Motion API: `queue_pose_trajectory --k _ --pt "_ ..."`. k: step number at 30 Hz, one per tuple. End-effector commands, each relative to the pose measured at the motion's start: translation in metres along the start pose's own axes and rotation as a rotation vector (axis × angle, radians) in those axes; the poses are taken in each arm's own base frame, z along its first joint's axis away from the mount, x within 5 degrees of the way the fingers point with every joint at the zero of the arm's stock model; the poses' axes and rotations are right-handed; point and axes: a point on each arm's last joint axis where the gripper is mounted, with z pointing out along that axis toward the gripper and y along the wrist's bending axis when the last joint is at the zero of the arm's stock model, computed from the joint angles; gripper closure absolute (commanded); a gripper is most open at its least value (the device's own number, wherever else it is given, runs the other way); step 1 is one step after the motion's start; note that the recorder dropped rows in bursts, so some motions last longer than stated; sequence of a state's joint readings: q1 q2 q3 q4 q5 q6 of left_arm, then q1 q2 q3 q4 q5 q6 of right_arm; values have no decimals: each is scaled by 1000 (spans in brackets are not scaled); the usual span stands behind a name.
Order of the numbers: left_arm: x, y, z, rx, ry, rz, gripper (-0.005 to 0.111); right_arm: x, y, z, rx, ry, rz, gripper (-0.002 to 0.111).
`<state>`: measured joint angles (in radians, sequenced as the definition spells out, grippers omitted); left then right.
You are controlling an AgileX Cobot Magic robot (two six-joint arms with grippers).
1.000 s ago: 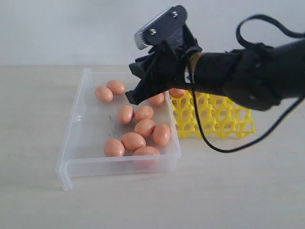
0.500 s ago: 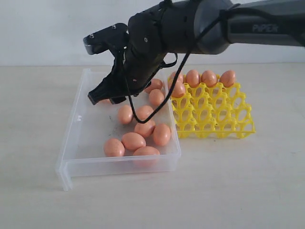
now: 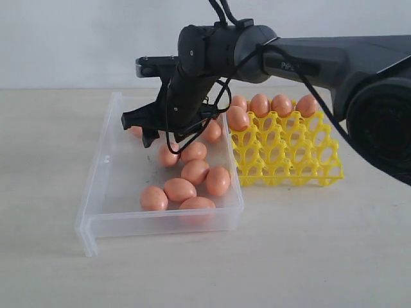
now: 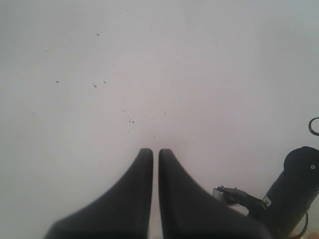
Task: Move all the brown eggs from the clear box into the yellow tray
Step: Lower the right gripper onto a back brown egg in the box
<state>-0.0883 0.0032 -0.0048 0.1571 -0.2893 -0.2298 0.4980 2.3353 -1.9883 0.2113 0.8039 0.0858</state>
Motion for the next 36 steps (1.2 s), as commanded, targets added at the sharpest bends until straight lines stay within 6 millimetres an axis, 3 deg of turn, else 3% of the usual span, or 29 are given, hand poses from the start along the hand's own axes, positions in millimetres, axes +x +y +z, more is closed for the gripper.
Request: queue_pose_trajectory --k 1,7,12,18,20,22,23,28,36 --pt "1 0 -1 3 3 -13 102 0 -12 5 62 28 51 52" --pt "1 0 -1 3 3 -13 102 -7 -12 8 56 -49 150 52" --pt "2 0 -1 2 7 -13 102 0 -14 8 80 18 156 52" --pt "2 0 -1 2 7 -13 102 5 -18 25 82 25 193 52" --pt "2 0 -1 2 7 -13 102 3 -17 25 78 7 192 64" --pt "2 0 -1 2 7 -13 102 3 -19 25 90 8 168 87" --pt "2 0 -1 2 7 -13 102 4 -19 25 96 14 108 106" --pt "2 0 -1 2 7 -13 102 0 -18 25 93 -11 -178 108" --pt "2 0 -1 2 7 -13 102 3 -15 33 9 -293 -284 108"
